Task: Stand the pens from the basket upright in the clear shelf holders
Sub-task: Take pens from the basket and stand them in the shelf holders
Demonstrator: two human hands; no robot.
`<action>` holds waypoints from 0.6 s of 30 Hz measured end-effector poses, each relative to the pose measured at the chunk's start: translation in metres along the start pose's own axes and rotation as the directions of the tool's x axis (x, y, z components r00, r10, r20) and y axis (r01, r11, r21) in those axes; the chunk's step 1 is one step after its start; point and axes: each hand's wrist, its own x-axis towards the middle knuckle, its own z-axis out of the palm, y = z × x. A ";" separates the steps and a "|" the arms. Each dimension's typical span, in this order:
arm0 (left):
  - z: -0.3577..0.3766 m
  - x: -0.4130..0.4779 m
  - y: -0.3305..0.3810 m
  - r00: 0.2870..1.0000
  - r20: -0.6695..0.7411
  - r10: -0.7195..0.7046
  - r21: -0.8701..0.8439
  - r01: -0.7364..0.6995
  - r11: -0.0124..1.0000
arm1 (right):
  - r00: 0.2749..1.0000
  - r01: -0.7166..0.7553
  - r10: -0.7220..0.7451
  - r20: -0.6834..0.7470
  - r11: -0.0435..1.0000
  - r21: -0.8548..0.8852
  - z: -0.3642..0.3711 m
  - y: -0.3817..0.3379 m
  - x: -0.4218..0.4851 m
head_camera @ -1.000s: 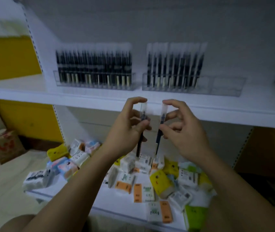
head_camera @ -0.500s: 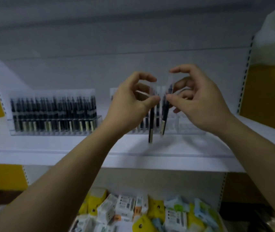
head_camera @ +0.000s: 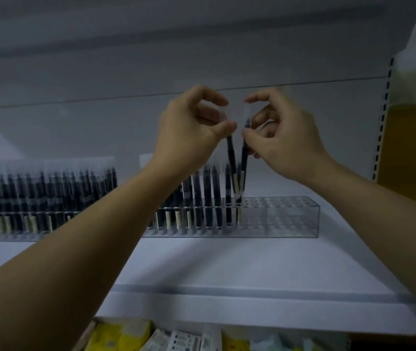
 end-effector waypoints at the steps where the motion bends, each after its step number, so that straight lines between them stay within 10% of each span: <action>1: 0.002 0.002 -0.002 1.000 -0.002 0.001 0.017 -0.001 1.000 | 1.000 0.000 0.001 -0.019 1.000 0.015 0.002 0.004 0.001; 18: 0.008 0.006 -0.027 0.999 0.032 0.024 0.142 -0.028 0.989 | 0.994 -0.089 0.082 0.070 0.991 0.099 0.014 0.035 -0.030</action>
